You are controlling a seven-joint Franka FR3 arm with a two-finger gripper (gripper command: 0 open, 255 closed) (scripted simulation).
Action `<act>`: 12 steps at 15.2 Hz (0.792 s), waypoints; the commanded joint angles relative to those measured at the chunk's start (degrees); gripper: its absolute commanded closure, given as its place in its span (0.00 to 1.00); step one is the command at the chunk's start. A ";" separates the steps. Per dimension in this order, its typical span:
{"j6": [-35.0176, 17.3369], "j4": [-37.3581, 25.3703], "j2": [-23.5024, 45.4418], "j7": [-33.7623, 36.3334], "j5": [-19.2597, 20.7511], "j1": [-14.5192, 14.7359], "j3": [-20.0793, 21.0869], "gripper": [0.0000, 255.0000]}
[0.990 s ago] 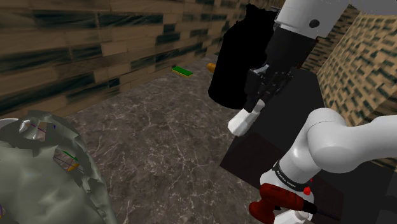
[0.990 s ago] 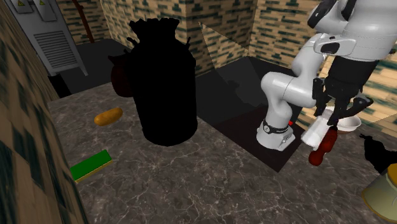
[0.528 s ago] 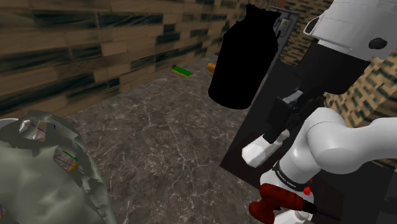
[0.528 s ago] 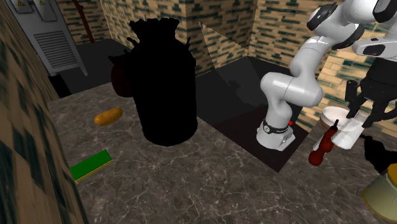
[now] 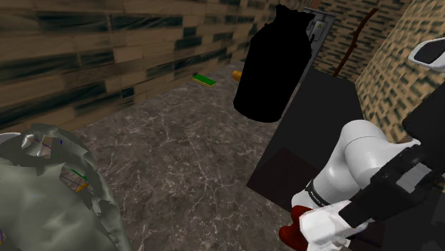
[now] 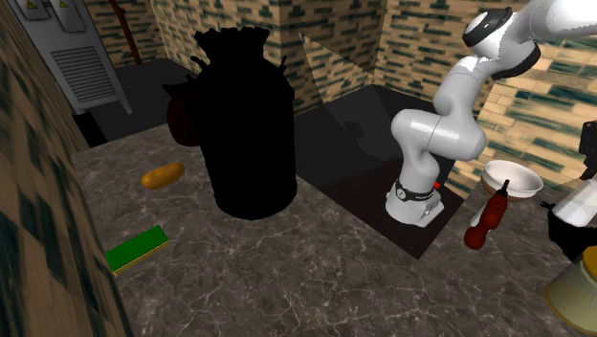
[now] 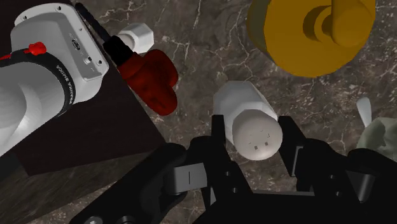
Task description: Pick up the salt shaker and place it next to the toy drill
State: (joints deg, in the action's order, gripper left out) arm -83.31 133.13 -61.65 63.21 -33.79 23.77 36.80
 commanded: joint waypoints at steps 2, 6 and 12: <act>-0.99 0.95 -0.67 1.26 -1.72 0.51 1.96 1.00; -3.14 4.15 -1.80 0.88 -3.08 1.16 3.33 1.00; -6.42 8.68 -3.19 0.36 -5.34 2.13 5.68 1.00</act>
State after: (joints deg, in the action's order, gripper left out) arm -89.19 141.16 -64.64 63.59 -38.71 25.74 42.03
